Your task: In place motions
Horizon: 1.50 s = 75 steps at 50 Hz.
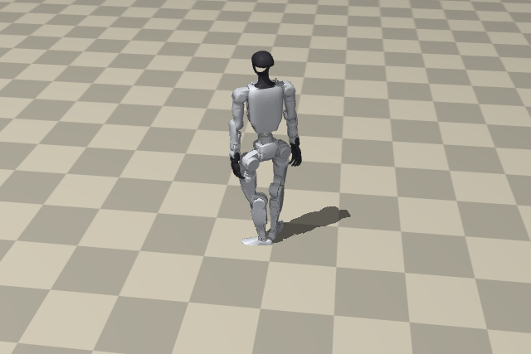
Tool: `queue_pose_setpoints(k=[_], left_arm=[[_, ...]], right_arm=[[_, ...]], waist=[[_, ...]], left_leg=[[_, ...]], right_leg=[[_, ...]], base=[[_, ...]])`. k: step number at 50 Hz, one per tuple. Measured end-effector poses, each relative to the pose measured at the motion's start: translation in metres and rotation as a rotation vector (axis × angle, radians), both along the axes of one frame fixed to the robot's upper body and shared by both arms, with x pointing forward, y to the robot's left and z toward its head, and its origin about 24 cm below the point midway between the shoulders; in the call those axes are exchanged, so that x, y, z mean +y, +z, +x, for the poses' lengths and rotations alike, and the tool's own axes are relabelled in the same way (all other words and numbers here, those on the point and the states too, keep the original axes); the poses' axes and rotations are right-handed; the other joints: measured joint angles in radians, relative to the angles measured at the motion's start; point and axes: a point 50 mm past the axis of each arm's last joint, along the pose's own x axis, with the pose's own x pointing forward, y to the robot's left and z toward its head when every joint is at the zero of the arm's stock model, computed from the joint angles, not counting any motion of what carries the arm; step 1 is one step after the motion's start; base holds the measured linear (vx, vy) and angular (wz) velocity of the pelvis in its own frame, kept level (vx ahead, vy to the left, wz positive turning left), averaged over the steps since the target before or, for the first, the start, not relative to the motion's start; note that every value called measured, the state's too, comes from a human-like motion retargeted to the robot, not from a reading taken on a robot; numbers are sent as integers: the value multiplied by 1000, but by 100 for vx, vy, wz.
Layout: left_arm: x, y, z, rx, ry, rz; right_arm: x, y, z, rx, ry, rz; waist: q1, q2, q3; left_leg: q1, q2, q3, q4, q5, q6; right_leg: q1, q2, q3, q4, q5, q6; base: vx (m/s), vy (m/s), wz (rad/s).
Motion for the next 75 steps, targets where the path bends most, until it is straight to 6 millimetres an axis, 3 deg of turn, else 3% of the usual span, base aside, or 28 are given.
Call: queue_pose_setpoints(k=[15,25,29,33,34,35,38,42,47,50,52,53,55,56,64,70,75], left_arm=[[-1,-1,29,-95,-75,-7],[1,-1,4,-22,14,10],[3,0,-7,3,91,28],[12,1,-8,1,115,60],[13,1,-7,-1,110,63],[14,1,-6,-2,104,65],[9,0,0,-15,84,55],[1,-1,10,-58,51,35],[-8,-3,14,-70,-14,11],[-11,-3,10,-57,-34,3],[-12,-3,7,-45,-40,-4],[-12,-2,5,-35,-40,-7],[-12,-2,1,-21,-34,-12],[-11,-2,2,-21,-36,-7],[-8,-2,9,-34,-53,-2],[-5,-2,23,-93,-74,-10],[-4,-2,20,-88,-89,-16]], right_arm=[[3,0,5,-20,-12,8],[14,-1,11,-39,41,52],[14,-2,7,-23,54,53],[10,-1,6,-12,50,42],[8,-1,5,-8,47,36],[5,0,4,-4,44,29],[-4,1,0,13,29,-6],[-14,3,-1,20,0,-44],[-19,3,-3,23,-18,-56],[-17,3,-5,26,-22,-52],[-15,2,-7,32,-23,-42],[-13,2,-9,41,-21,-34],[-6,1,-11,50,-13,-19],[-2,0,-12,47,-22,-12],[1,0,-32,110,-6,10],[-1,0,-27,108,-1,-1],[2,-1,-18,64,-10,13]], waist=[[-60,20,-42],[-95,24,-77],[-117,-36,-94],[-123,-119,-92],[-121,-118,-85],[-120,-110,-77],[-68,-122,-53],[-38,-138,-21],[-6,-93,5],[10,-44,25],[5,-30,32],[-18,-16,27],[-40,-6,20],[-53,-5,24],[-70,8,-16],[-73,9,-8],[-78,18,-28]], left_leg=[[33,56,76,49,8,-51],[72,112,171,116,53,-60],[77,136,182,249,112,16],[-49,250,15,640,96,219],[-104,279,-74,732,92,234],[-162,300,-175,809,92,231],[-251,175,-425,843,76,166],[-259,58,-489,748,-8,150],[-249,-83,-622,466,-44,70],[-219,-89,-645,280,6,32],[-196,-89,-640,209,99,80],[-183,-91,-688,190,75,53],[-154,-51,-547,149,95,33],[-136,-52,-556,124,105,27],[-92,-78,-531,44,112,42],[-76,-77,-510,53,96,44],[-81,-76,-507,49,91,39]], right_leg=[[-26,73,159,-91,23,-37],[-67,107,315,-77,-1,-43],[-65,62,373,-71,-9,-42],[-49,-5,432,-63,-13,-36],[-46,3,440,-64,-12,-39],[-44,17,446,-65,-11,-44],[-42,24,517,-60,6,-53],[-39,9,584,-52,26,-57],[-41,59,651,-52,49,-56],[-28,124,684,-54,55,-54],[-16,145,697,-55,56,-51],[-15,158,696,-55,56,-50],[-17,172,711,-52,58,-48],[-13,174,707,-50,57,-47],[-14,176,723,-47,59,-32],[-3,175,734,-44,66,-25],[-12,177,736,-43,70,-19]], base=[[-20,6,-47],[-20,5,-76],[-21,0,-63],[-21,3,-63],[-20,5,-67],[-20,9,-94],[-20,13,-134],[-23,12,-108],[-12,9,-107],[-3,1,-108],[6,-2,-62],[8,-3,-34],[4,-3,-34],[0,0,0],[8,-2,-12],[2,0,-6],[4,-1,-4]])
